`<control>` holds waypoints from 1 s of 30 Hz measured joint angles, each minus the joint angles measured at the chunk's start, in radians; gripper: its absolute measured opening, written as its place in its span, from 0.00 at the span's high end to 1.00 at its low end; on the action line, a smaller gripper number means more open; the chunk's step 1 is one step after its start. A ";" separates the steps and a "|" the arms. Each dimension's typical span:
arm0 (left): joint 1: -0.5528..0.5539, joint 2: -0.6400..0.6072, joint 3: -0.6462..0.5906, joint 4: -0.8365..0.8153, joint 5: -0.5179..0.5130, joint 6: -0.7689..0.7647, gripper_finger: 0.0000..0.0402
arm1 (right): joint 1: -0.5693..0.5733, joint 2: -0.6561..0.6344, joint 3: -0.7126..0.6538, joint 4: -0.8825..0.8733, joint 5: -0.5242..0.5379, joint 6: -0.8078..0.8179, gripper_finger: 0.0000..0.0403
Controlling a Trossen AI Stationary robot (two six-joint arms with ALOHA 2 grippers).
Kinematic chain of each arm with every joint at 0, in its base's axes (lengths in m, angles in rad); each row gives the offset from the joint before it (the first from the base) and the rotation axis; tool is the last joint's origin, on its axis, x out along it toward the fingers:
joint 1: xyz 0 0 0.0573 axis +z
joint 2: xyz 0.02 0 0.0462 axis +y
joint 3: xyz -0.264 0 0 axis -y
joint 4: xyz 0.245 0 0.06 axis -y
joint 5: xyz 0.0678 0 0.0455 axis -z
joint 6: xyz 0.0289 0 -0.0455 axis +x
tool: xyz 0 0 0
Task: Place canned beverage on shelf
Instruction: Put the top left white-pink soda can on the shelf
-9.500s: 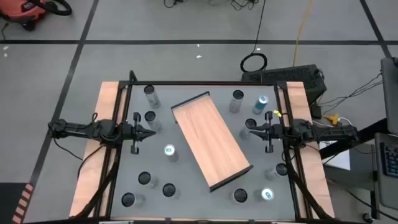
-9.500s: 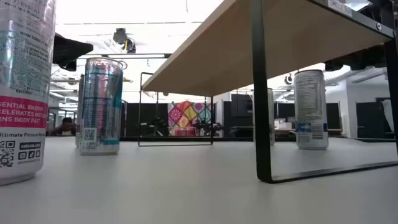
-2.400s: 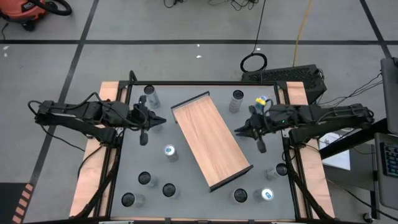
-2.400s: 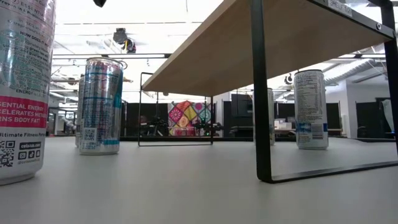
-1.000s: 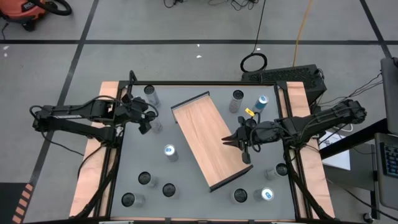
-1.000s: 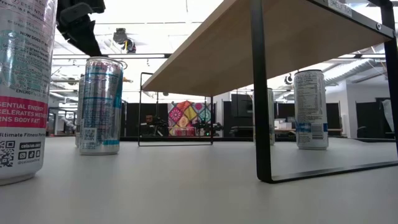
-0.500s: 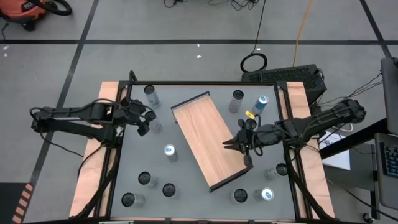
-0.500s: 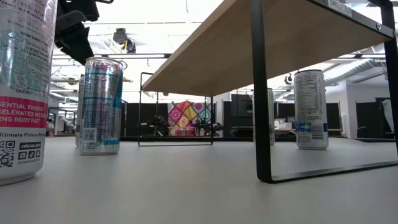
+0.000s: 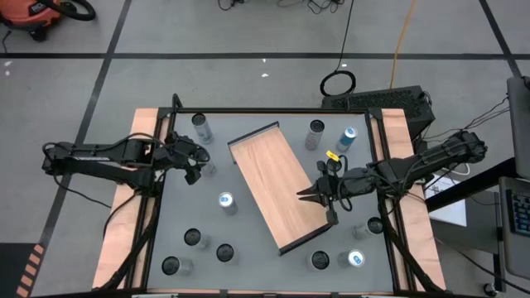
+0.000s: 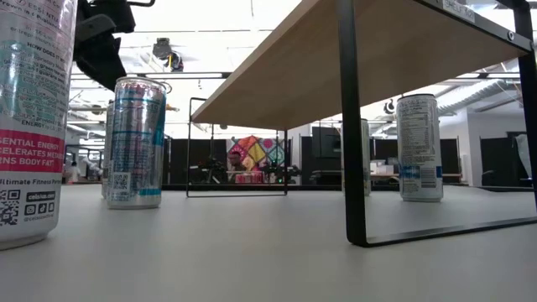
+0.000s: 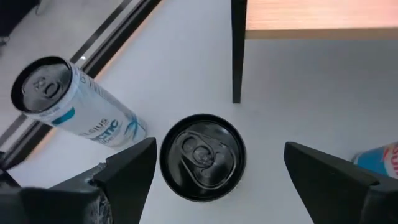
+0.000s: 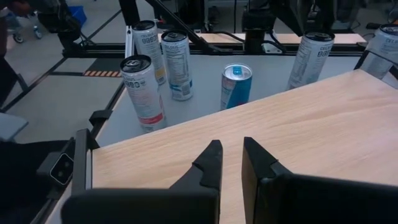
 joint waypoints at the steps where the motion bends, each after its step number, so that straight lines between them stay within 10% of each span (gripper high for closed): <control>1: 0.000 0.000 0.000 0.000 0.002 0.008 0.12 | 0.000 0.000 0.000 0.000 0.000 -0.004 1.00; 30: 0.005 0.001 -0.078 0.055 -0.057 0.070 0.12 | 0.000 0.000 0.000 -0.049 -0.002 -0.114 1.00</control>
